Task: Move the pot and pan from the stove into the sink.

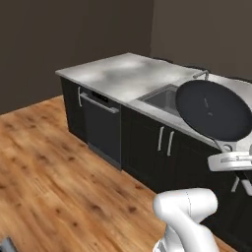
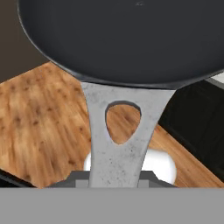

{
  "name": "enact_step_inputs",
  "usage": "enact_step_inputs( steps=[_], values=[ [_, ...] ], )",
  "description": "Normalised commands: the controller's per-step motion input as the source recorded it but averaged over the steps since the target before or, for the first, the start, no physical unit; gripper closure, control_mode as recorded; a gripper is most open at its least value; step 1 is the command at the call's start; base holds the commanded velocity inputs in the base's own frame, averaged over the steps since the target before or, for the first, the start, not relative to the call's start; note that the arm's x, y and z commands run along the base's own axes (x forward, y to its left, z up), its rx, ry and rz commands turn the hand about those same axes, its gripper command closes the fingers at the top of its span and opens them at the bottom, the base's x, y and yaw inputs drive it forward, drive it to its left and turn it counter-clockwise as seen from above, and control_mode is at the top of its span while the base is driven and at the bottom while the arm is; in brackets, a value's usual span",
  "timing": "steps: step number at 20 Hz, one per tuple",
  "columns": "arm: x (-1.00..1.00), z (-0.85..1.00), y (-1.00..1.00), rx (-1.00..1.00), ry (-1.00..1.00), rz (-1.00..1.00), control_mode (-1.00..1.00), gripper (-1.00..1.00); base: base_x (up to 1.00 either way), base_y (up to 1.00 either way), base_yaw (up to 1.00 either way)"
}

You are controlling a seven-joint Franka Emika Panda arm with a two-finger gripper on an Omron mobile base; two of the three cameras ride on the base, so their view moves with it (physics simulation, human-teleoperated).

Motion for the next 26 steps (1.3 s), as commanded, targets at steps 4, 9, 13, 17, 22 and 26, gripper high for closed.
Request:
enact_step_inputs(
  steps=[4, 9, 13, 17, 22, 26],
  values=[
    [0.00, 0.00, 0.00, 0.00, 0.00, 0.00, 1.00, 1.00, 0.14, -0.03, -0.43],
    [0.00, 0.00, 0.00, 0.00, 0.00, 0.00, 1.00, 1.00, 0.12, -0.06, -0.41],
    [0.00, 0.00, 0.00, 0.00, 0.00, 0.00, 1.00, 1.00, 0.05, -0.14, -0.39],
    [0.00, 0.00, 0.00, 0.00, 0.00, 0.00, 1.00, 1.00, 0.04, -0.11, -0.41],
    [0.00, 0.00, 0.00, 0.00, 0.00, 0.00, 1.00, 1.00, 0.05, -0.07, -0.41],
    [0.00, 0.00, 0.00, 0.00, 0.00, 0.00, 1.00, 1.00, 0.00, -0.14, -0.40]
  ],
)
